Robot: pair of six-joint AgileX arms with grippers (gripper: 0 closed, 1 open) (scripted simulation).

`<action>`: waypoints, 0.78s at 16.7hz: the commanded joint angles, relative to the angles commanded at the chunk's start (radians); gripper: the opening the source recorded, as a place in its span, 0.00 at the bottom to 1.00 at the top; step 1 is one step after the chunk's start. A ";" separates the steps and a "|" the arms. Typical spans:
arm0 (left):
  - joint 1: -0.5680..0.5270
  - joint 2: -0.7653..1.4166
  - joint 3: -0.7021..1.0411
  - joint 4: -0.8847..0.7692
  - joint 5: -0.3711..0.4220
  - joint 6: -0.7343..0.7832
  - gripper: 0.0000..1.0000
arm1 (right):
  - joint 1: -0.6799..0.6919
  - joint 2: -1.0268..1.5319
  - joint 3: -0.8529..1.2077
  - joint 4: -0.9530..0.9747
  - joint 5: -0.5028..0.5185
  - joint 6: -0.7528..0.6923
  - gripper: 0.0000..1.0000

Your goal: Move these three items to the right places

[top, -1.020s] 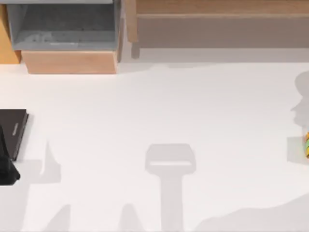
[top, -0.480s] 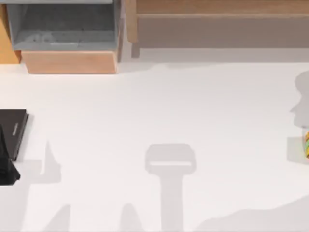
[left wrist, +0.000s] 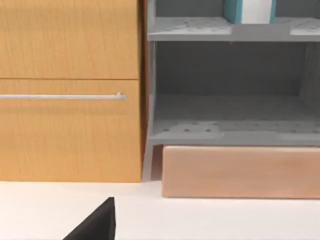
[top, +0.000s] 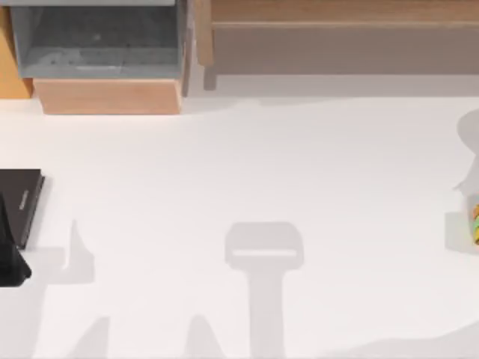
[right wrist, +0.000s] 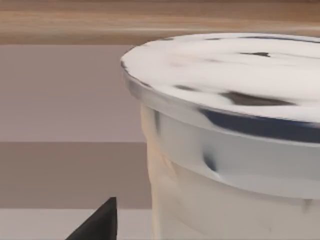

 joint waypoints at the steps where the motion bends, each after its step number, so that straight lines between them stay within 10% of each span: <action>1: 0.000 0.000 0.000 0.000 0.000 0.000 1.00 | 0.005 0.005 0.004 -0.003 0.002 0.000 1.00; 13: 0.000 0.000 0.000 0.000 0.000 0.000 1.00 | -0.021 -0.246 -0.070 -0.179 -0.028 0.002 1.00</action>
